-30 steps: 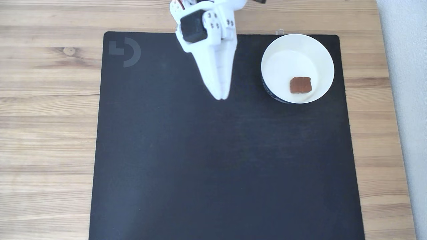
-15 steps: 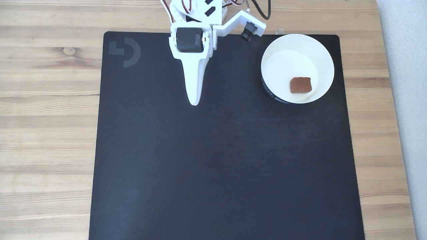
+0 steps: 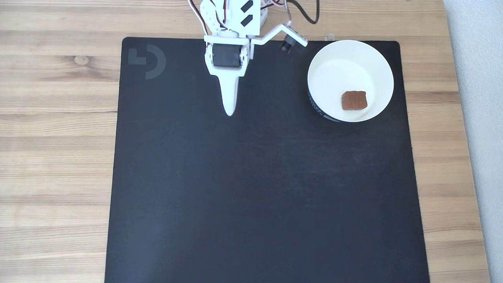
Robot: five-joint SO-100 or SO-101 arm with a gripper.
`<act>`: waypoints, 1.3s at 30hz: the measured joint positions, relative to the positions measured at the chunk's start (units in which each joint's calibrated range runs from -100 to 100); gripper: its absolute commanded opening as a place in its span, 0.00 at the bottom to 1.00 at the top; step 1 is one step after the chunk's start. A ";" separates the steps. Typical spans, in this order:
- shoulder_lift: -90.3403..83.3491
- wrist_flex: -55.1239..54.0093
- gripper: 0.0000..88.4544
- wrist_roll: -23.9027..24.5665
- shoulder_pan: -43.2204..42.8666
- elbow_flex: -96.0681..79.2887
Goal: Pick up the toy and place it on the plate
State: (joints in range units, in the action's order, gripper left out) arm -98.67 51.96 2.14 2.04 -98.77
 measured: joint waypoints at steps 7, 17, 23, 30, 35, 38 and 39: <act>0.00 1.18 0.03 -3.35 0.00 0.00; 0.00 1.18 0.03 -3.35 0.00 0.00; 0.00 1.18 0.03 -3.35 0.00 0.00; 0.00 1.27 0.03 -3.35 0.00 0.00; 0.00 1.27 0.03 -3.35 0.00 0.00; 0.00 1.27 0.03 -3.35 0.00 0.00; 0.00 1.27 0.03 -3.35 0.00 0.00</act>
State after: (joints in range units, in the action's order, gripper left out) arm -98.67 53.23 -1.21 2.04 -98.77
